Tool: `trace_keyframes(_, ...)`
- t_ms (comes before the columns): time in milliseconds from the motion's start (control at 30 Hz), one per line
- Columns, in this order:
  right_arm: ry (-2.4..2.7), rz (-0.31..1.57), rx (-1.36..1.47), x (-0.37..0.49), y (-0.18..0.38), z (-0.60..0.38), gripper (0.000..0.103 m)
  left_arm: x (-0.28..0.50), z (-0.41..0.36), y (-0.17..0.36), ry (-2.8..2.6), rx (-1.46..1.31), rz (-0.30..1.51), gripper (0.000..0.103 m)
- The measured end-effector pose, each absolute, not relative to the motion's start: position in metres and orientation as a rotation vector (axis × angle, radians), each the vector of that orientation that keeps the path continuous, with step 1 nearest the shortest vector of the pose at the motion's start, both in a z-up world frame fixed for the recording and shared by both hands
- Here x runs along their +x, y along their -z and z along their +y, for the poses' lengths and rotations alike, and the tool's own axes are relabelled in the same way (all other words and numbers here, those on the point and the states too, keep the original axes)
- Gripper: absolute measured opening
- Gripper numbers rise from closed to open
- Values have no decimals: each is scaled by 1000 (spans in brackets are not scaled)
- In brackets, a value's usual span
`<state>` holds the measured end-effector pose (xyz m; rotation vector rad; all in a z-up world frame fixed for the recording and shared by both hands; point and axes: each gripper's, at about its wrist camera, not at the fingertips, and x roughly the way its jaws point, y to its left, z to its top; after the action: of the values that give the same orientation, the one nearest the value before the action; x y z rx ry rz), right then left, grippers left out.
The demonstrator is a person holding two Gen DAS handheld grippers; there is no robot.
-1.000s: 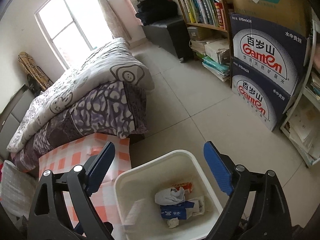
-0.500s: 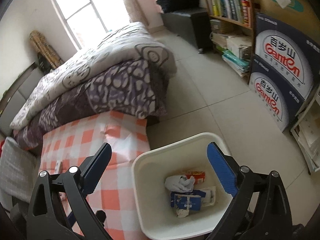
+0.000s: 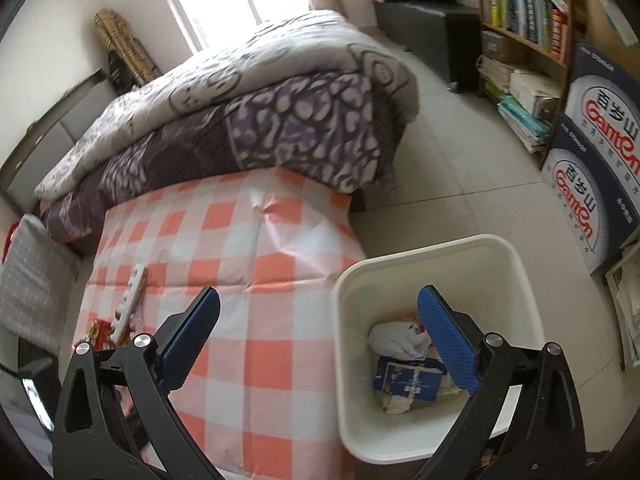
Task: Collect trash
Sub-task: 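Grasp the crumpled white wrapper with the left tool while the right tool grasps the red snack bag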
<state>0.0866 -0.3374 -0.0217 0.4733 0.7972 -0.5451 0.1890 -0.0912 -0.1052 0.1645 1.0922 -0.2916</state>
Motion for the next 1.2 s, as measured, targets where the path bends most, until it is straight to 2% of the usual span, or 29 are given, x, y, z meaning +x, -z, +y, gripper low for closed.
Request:
trace_keyframes(467,474,920,435,117,49,-304,95,259,-24,160,138,206,1136,74)
trace_keyframes(500,470,926,437,118,50,-302,95,259,-23,160,152,200,1124,70)
trace_keyframes(567,460,933,431,121,52,-297,95,257,-24,159,185,191,1108,32)
trace_keyframes(633,447,941,423,124,54,-290,95,252,-23,156,188,182,1106,29)
trace_keyframes(867,405,966,405,139,62,-264,95,230,6,121,222,28,1066,28)
trace_keyframes(1067,260,1022,385,167,73,-226,95,211,64,59,195,-119,972,28)
trace_keyframes(1200,145,1024,279,192,76,-167,95,202,104,18,128,-149,897,28)
